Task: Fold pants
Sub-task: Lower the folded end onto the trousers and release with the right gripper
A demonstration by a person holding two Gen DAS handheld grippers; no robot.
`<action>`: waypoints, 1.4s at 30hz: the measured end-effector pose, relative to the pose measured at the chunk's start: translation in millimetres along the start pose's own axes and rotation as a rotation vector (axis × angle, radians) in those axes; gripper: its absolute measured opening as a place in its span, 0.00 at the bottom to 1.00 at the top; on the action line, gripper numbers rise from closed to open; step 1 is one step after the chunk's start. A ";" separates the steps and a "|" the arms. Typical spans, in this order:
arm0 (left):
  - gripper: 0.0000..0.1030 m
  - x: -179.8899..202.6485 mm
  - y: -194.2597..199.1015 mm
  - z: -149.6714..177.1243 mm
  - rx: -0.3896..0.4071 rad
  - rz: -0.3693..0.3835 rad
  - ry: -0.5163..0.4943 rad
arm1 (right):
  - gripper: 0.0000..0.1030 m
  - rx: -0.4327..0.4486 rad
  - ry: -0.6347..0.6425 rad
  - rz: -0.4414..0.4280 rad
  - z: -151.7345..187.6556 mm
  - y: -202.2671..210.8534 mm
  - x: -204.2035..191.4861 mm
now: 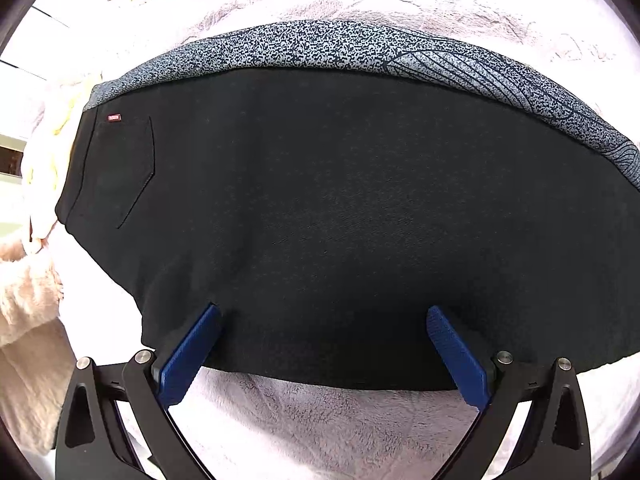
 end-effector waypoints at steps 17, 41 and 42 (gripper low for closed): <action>1.00 75.4 66.9 -51.3 0.149 0.066 -0.170 | 0.49 0.013 0.037 -0.057 -12.3 -10.0 -3.8; 1.00 180.2 49.8 -100.2 0.272 0.115 -0.275 | 0.41 0.052 -0.020 -0.114 -4.5 23.0 -5.2; 1.00 188.1 32.8 -108.4 0.254 0.039 -0.298 | 0.36 0.055 -0.019 -0.097 -5.7 22.5 -3.9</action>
Point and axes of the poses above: each gripper's, at about its wrist camera, not at the fingertips, and y roughly against the way its jaws point, x to its right, z to its underside, the point moved 7 cm from there along -y, roughly the way its jaws point, and after that the axes turned 7 degrees about -x, right-handed, at the moved point
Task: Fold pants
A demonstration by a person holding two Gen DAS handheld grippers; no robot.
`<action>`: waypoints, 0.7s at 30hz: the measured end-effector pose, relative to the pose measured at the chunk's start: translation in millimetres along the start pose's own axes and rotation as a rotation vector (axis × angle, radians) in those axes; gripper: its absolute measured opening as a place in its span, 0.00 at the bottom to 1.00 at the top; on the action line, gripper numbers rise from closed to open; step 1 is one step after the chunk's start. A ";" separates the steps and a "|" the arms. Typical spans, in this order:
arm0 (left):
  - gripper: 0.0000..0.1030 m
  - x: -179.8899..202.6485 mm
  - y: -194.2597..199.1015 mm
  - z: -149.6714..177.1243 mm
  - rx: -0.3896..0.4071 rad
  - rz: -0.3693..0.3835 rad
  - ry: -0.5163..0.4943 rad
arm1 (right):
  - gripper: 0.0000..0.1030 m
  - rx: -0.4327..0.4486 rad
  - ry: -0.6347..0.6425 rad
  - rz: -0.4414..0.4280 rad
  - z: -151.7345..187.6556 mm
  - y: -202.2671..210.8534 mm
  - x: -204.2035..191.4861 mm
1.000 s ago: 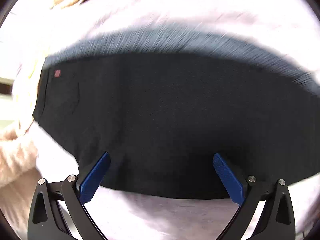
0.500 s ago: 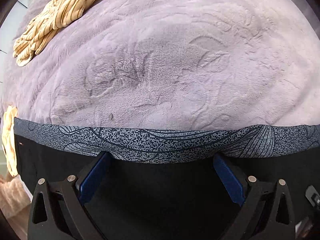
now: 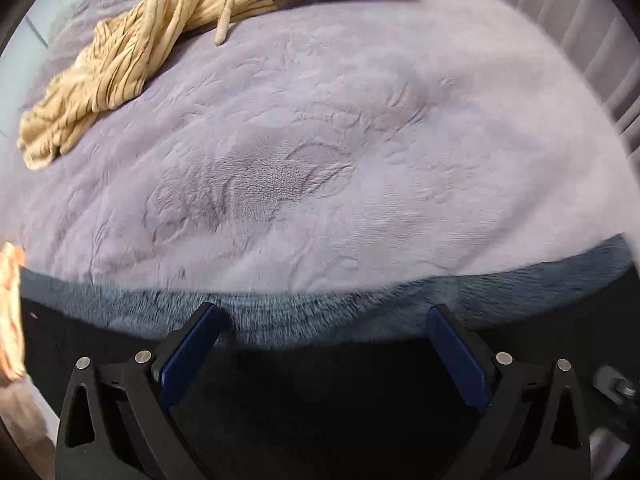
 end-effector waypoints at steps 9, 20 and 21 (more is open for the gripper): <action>1.00 -19.8 31.8 39.6 -0.023 0.153 0.018 | 0.17 0.027 0.078 0.075 1.6 8.7 -19.7; 1.00 -66.8 22.9 81.7 -0.066 0.174 0.061 | 0.17 -0.003 0.616 0.222 68.9 -6.5 -148.6; 1.00 -87.4 27.7 86.7 -0.062 0.156 0.085 | 0.17 -0.012 0.641 0.217 76.3 -14.0 -158.5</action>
Point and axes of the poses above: each gripper's, at about its wrist camera, not at the fingertips, and y roughly against the way its jaws point, x to its right, z to its underside, the point moved 7 cm from there along -y, roughly the way its jaws point, and after that the axes turned 7 degrees about -x, right-handed, at the moved point
